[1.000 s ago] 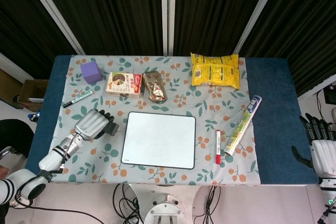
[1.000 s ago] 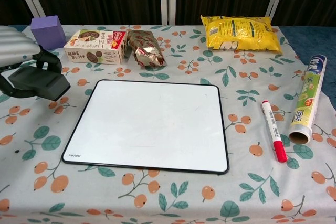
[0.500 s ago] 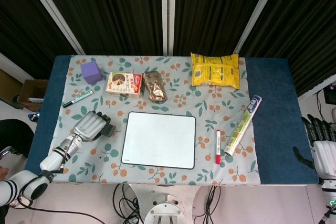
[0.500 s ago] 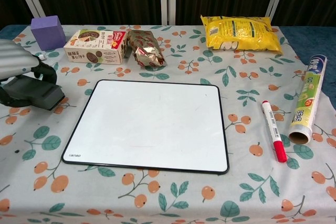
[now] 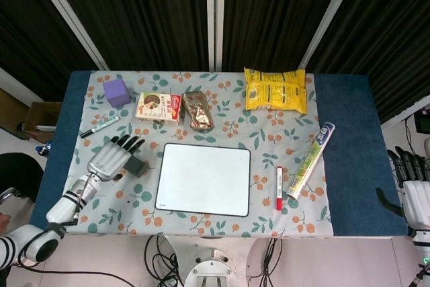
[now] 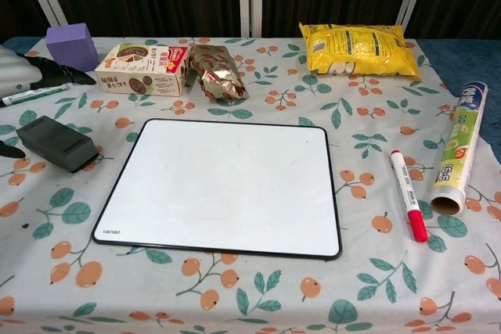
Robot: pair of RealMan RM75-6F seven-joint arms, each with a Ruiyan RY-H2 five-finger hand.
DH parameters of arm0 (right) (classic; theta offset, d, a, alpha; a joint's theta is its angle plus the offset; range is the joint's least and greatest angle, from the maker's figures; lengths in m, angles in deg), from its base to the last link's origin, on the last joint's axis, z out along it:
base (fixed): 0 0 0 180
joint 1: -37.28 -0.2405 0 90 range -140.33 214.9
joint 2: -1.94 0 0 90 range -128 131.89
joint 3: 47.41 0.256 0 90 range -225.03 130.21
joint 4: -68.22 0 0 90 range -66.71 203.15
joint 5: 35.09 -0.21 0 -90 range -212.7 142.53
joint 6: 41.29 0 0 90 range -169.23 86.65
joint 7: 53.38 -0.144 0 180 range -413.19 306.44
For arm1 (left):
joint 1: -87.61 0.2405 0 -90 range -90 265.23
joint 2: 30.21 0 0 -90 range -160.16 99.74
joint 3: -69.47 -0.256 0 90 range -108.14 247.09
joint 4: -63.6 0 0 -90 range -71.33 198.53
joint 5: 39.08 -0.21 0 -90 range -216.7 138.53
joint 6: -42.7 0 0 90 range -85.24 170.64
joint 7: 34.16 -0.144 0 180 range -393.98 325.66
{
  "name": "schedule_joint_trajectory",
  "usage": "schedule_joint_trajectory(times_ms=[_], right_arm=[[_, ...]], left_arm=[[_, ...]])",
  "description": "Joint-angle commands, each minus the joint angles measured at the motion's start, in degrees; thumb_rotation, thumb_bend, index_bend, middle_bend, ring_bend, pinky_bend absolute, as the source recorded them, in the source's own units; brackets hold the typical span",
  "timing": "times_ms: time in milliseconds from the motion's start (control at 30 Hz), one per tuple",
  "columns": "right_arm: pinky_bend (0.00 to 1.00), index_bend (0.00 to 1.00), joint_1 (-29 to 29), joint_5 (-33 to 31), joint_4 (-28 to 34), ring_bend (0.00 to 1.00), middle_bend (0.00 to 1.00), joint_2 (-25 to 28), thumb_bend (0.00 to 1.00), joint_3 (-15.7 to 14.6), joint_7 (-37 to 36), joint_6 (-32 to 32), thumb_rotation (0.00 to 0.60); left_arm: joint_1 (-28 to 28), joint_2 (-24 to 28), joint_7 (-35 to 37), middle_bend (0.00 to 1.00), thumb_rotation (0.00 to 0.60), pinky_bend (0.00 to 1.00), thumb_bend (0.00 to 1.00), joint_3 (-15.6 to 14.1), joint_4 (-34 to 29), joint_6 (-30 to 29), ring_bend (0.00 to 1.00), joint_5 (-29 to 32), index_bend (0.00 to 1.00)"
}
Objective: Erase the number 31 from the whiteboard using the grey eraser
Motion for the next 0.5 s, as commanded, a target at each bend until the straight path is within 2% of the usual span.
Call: schedule_joint_trajectory(times_ms=[33, 100, 133, 167, 233, 267, 367, 500], right_arm=[[0.00, 0.00, 0.0, 0.2, 0.0, 0.00, 0.00, 0.1, 0.24, 0.0, -0.1, -0.2, 0.600], [0.00, 0.00, 0.0, 0.7, -0.3, 0.00, 0.00, 0.0, 0.24, -0.2, -0.1, -0.3, 0.600], [0.00, 0.00, 0.0, 0.9, -0.5, 0.00, 0.00, -0.1, 0.24, -0.2, 0.0, -0.5, 0.600], [0.00, 0.00, 0.0, 1.2, -0.9, 0.00, 0.00, -0.3, 0.24, -0.3, 0.3, -0.7, 0.600], [0.00, 0.00, -0.1, 1.9, -2.2, 0.00, 0.00, -1.0, 0.23, -0.3, 1.2, -1.3, 0.600], [0.00, 0.00, -0.1, 2.0, -3.0, 0.00, 0.00, -1.4, 0.23, -0.3, 1.7, -1.4, 0.600], [0.00, 0.00, -0.3, 1.7, -4.1, 0.00, 0.00, -2.0, 0.22, -0.3, 3.1, -0.9, 0.600], [0.00, 0.00, -0.6, 0.9, -4.1, 0.00, 0.00, -2.7, 0.22, -0.2, 4.6, 0.0, 0.600]], left_arm=[[6.0, 3.6, 6.5, 0.08, 0.600, 0.26, 0.01, 0.1, -3.1, -14.3, 0.11, -8.2, 0.03], [10.0, 4.4, 9.2, 0.08, 0.599, 0.25, 0.00, -0.6, -2.9, -21.4, 0.10, -10.7, 0.03], [11.7, 4.6, 10.3, 0.08, 0.564, 0.24, 0.00, -1.0, -2.5, -23.9, 0.09, -11.3, 0.03], [13.5, 4.7, 11.3, 0.08, 0.528, 0.24, 0.00, -1.5, -2.0, -26.1, 0.09, -11.5, 0.03], [17.2, 4.8, 13.5, 0.08, 0.388, 0.22, 0.00, -2.8, -0.6, -29.3, 0.08, -11.2, 0.04], [18.9, 4.8, 14.5, 0.08, 0.346, 0.22, 0.00, -3.5, 0.2, -30.2, 0.07, -10.8, 0.04], [22.0, 4.7, 16.4, 0.07, 0.328, 0.21, 0.00, -4.5, 2.1, -31.6, 0.07, -9.9, 0.04], [24.9, 4.1, 19.3, 0.06, 0.325, 0.21, 0.00, -4.1, 4.5, -33.5, 0.06, -9.3, 0.04]])
